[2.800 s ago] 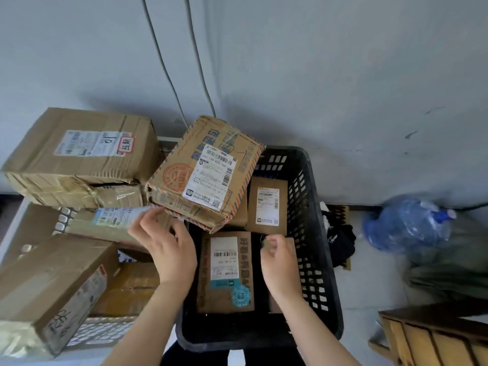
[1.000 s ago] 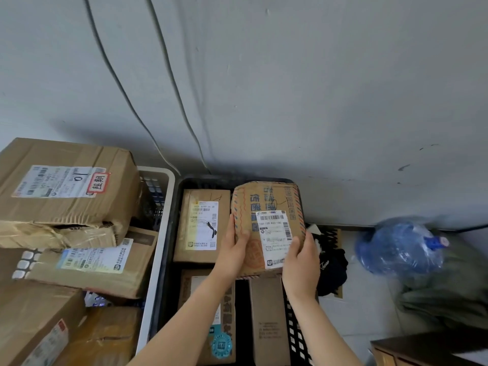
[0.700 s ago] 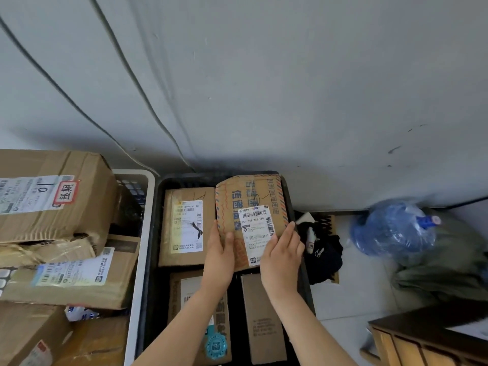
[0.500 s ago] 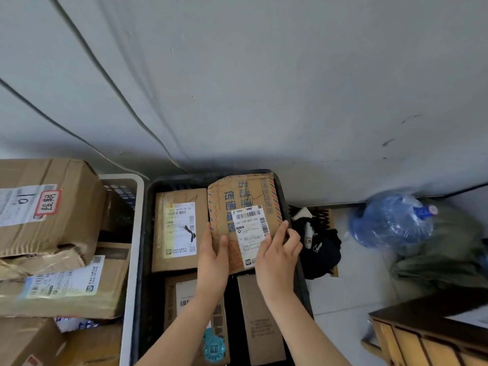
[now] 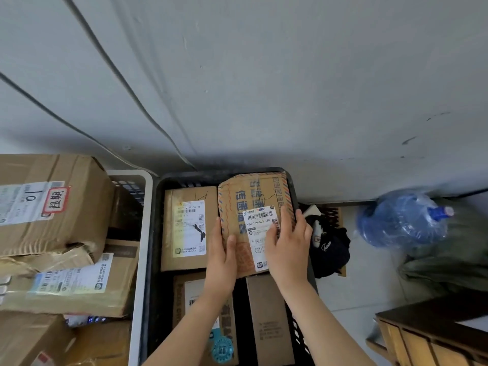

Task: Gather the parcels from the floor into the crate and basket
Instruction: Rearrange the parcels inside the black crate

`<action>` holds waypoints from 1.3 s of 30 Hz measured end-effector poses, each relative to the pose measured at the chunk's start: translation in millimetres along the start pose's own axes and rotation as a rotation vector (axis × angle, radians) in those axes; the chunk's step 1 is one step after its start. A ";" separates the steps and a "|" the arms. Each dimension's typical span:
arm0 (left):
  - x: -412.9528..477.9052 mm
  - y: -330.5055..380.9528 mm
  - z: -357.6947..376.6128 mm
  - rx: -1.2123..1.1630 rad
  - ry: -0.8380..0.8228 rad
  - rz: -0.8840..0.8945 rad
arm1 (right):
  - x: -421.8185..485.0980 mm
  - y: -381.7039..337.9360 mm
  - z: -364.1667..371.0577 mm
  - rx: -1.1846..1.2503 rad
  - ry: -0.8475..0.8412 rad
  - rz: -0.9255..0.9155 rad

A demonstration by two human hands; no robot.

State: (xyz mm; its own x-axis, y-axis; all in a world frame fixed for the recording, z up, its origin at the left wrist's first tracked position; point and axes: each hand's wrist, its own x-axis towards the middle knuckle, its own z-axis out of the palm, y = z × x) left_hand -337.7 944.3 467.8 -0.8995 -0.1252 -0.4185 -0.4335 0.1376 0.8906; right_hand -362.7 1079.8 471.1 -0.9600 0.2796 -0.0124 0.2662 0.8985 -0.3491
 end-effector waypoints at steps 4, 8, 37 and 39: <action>-2.7 -6.5 -1.3 -0.011 0.018 -0.007 | -20.8 -4.0 2.9 -0.086 -0.025 -0.031; 4.1 -14.8 4.6 0.130 0.060 0.023 | -19.6 -4.7 15.6 -0.217 -0.071 -0.064; -43.7 -109.5 -24.9 1.022 -0.151 0.118 | -10.5 15.9 18.9 -0.213 -0.188 -0.224; -36.1 -107.5 -16.5 1.050 -0.173 0.007 | -9.2 12.2 14.4 -0.186 -0.213 -0.200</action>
State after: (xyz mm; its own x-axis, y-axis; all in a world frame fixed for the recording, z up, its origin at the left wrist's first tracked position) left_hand -257.8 917.8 390.1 -0.8617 0.0090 -0.5074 -0.1834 0.9267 0.3279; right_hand -351.9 1083.3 453.5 -0.9860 0.0319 -0.1634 0.0629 0.9801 -0.1880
